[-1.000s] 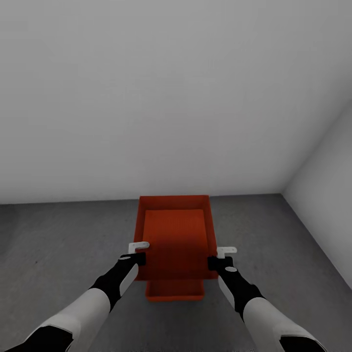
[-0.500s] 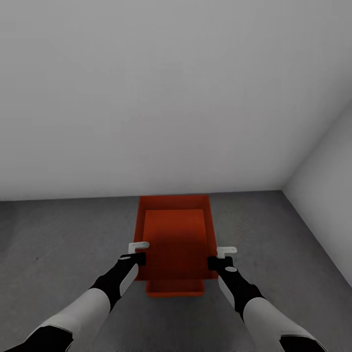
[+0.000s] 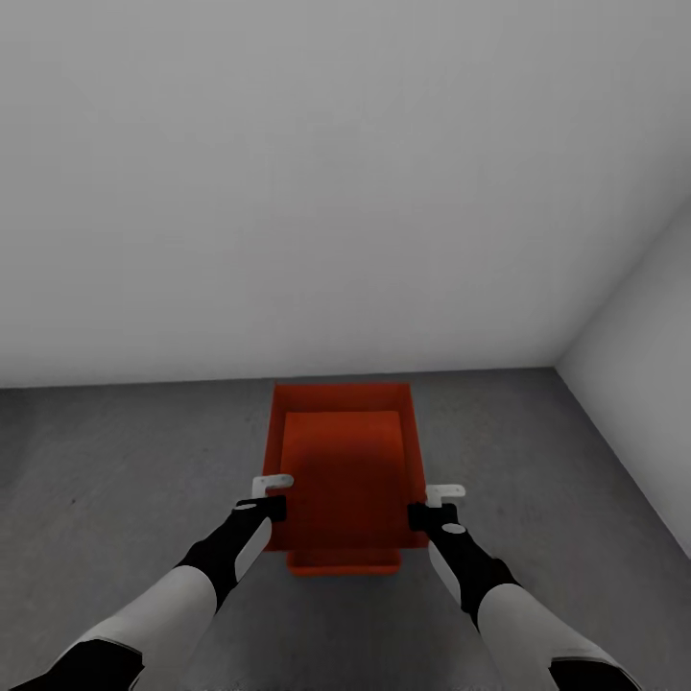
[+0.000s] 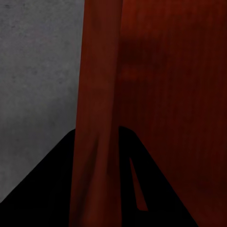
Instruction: Move the two storage containers from the living room to the garage. In the garage, place one container on the floor and stack the other container on top of it (either order is fine).
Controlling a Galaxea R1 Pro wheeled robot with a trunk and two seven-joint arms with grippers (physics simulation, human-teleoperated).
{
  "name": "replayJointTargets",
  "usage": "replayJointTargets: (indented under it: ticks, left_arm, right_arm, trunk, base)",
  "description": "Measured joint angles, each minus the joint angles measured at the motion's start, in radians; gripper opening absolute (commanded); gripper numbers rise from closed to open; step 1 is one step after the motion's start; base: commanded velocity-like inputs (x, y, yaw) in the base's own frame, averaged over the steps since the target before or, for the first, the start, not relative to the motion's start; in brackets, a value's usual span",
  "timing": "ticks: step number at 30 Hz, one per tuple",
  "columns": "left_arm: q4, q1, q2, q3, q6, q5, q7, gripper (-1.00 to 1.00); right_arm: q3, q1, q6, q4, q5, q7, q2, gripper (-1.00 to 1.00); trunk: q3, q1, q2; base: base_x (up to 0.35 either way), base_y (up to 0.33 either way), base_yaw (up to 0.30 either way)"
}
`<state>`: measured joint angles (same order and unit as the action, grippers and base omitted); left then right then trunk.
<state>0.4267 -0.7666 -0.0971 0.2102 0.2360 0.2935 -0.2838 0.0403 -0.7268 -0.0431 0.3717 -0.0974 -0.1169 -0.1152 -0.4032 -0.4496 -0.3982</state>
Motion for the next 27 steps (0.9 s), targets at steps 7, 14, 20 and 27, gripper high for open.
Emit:
replayJointTargets:
  ticks: [7, 14, 20, 27]
  left_arm:
    - [0.000, 0.000, 0.000, 0.000, 0.000, 0.000, 0.000, -1.00]
    - [0.000, 0.000, 0.000, 0.000, 0.000, 0.000, 0.000, -1.00]
    - [0.000, 0.000, 0.000, 0.000, 0.000, 0.001, 0.000, -1.00]
    - [0.000, 0.000, 0.000, 0.000, 0.000, 0.001, 0.000, -1.00]
  right_arm:
    - [0.000, 0.000, 0.000, 0.000, 0.000, 0.000, 0.000, -1.00]
    - [0.000, 0.000, 0.000, 0.000, 0.000, 0.000, 0.000, -1.00]
    - [0.000, 0.000, 0.000, 0.000, 0.000, 0.000, 0.000, -1.00]
    - [0.000, 0.000, 0.000, 0.000, 0.000, 0.000, 0.000, -1.00]
  trunk:
    - [-0.011, 0.000, 0.000]
    - [-0.022, 0.000, 0.000]
    - [-0.032, 0.000, 0.000]
    - [-0.043, 0.000, 0.000]
  base:
    - [0.000, 0.000, 0.000]
    - [0.000, 0.000, 0.000]
    - [0.000, 0.000, 0.000]
    - [0.000, 0.000, 0.000]
